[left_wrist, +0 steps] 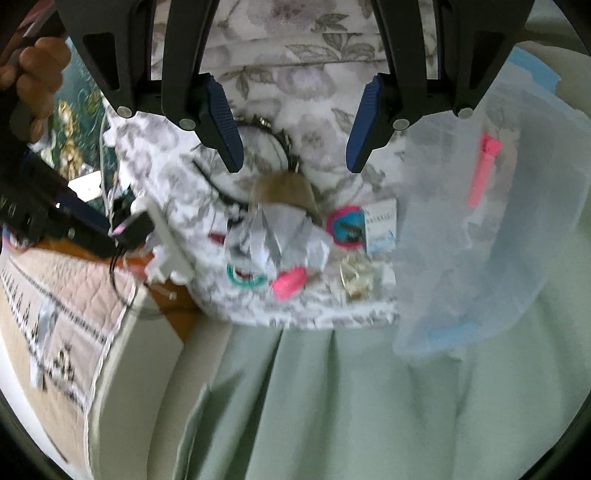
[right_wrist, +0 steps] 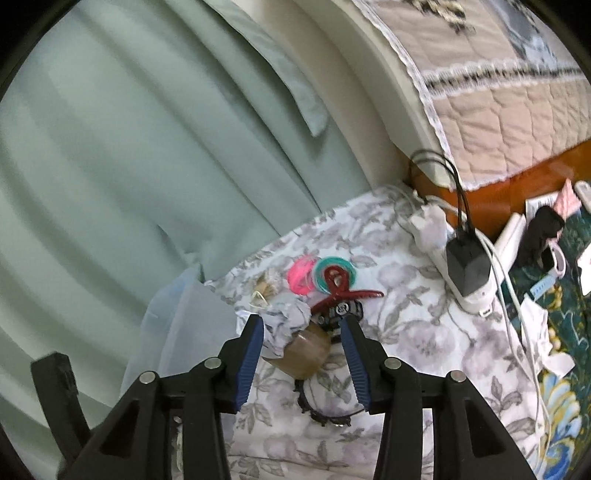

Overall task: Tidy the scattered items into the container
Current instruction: 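Move both grippers back from the box toward the tape roll and paper, then grasp the black beaded headband with the left gripper while the right gripper grasps the crumpled white paper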

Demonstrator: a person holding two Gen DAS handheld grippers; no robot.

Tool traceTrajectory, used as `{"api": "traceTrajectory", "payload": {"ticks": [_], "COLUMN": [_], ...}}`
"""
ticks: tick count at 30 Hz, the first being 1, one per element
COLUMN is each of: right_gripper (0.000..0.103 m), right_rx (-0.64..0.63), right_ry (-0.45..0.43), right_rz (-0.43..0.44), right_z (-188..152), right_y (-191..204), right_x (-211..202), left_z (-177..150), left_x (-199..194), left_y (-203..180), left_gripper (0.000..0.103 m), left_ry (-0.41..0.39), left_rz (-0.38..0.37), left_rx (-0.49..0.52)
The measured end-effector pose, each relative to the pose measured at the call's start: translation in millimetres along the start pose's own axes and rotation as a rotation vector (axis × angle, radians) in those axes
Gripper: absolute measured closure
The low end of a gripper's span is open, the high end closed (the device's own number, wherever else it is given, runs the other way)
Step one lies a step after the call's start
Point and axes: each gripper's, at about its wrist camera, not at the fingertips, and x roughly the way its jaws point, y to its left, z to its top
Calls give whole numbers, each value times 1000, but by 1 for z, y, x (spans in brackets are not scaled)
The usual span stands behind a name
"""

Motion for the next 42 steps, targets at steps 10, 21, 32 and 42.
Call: {"api": "traceTrajectory", "payload": {"ticks": [10,21,32,42], "right_gripper": [56,56,47,45], "right_rx": [41,-31,-42,49], "right_ry": [93,160,252,318], "right_rz": [-53,-35,63,110], "right_z": [-7,-6,0,2], "right_y": [-22,-11,4,-2], "right_x": [38,65,119,166], "left_z": [-14,-18,-20,-20], "left_x": [67,129,147,151], "left_y": [-1,-4,4,3], "left_gripper": [44,59,77,78], "left_ry": [149,230,223,203], "left_rz": [-13,-4,4,-7], "left_rx": [-10,-54,-88,-81]}}
